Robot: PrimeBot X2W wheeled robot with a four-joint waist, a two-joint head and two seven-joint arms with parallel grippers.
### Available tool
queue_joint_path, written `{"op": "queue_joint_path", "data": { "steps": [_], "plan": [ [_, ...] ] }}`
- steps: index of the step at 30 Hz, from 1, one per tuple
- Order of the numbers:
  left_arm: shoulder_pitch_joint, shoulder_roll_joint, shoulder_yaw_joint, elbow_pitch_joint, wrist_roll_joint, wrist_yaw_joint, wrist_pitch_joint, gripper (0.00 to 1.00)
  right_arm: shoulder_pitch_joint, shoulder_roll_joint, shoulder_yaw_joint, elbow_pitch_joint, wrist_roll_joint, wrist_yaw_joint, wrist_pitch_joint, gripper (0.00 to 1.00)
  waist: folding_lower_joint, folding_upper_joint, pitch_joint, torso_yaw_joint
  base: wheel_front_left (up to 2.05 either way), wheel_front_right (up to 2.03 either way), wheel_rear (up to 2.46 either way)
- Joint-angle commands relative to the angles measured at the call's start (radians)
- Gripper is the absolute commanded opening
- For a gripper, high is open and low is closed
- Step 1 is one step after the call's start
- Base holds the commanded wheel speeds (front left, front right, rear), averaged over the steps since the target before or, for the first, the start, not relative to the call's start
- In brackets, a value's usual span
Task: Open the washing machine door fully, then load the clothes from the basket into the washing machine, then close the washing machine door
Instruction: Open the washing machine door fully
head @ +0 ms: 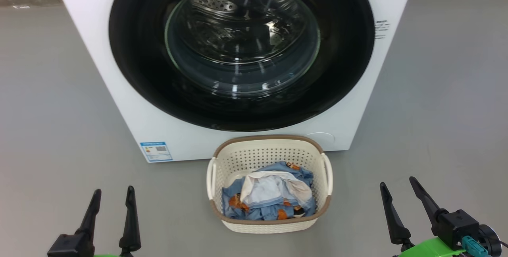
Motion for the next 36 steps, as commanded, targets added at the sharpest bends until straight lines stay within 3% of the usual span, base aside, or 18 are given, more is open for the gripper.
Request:
{"op": "queue_joint_path", "data": {
  "steps": [1,18,36],
  "plan": [
    [-0.025,0.009,0.036,-0.033,-0.003,-0.004,-0.011,1.00,-0.016,-0.005,0.021,-0.023,-0.008,0.001,-0.012,1.00,0.0000,-0.0001,0.001,-0.002,1.22,1.22,-2.45],
    [-0.031,0.009,0.056,-0.038,-0.047,-0.008,-0.011,1.00,-0.018,-0.004,0.018,-0.026,-0.003,0.001,-0.012,1.00,0.0000,-0.0001,0.013,-0.004,1.08,1.08,-2.16],
    [-0.043,0.009,0.102,-0.030,-0.083,-0.023,-0.011,1.00,-0.033,-0.002,0.021,-0.023,0.002,0.001,-0.012,1.00,0.0000,-0.0001,0.023,-0.008,0.13,0.13,-0.25]
  ]
}}
